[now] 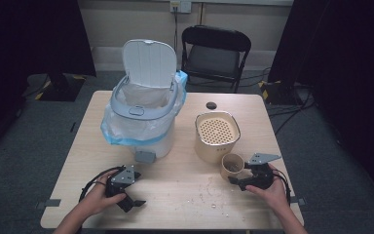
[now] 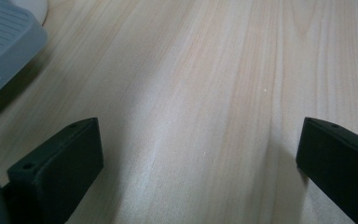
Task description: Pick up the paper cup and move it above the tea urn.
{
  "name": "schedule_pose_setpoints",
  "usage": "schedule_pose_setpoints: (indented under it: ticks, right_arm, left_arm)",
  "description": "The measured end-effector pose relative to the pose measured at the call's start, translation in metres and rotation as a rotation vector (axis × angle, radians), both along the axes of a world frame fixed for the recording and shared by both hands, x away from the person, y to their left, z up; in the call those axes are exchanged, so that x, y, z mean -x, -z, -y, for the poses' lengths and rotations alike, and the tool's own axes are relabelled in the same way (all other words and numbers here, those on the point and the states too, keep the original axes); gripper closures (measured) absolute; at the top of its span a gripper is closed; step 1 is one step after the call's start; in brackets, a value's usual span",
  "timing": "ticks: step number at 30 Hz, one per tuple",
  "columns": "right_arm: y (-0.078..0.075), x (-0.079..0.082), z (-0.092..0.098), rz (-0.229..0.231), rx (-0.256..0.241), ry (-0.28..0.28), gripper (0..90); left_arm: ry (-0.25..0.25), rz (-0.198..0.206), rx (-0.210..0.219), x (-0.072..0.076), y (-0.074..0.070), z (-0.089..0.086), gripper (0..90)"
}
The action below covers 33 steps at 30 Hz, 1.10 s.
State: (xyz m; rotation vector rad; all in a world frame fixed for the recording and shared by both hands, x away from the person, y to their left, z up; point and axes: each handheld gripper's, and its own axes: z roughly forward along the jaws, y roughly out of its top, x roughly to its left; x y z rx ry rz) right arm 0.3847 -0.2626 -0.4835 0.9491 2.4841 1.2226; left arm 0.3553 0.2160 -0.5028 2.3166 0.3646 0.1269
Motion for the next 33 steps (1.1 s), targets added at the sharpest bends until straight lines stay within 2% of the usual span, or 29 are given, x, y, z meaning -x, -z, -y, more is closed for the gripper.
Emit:
schedule_pose_setpoints:
  ticks: [11, 25, 33]
  right_arm:
    - [0.008, -0.004, -0.008, 0.011, 0.005, -0.029, 23.3]
    - [0.013, -0.005, -0.007, 0.024, -0.067, -0.022, 25.8]
    - [0.013, -0.005, -0.008, 0.038, -0.058, -0.036, 29.4]
  left_arm:
    - [0.0, 0.0, 0.0, 0.0, 0.0, 0.0, 0.0]
    - [0.0, 0.001, -0.001, 0.0, 0.0, 0.0, 0.0]
    - [0.001, 0.0, 0.0, 0.0, 0.0, 0.0, 0.0]
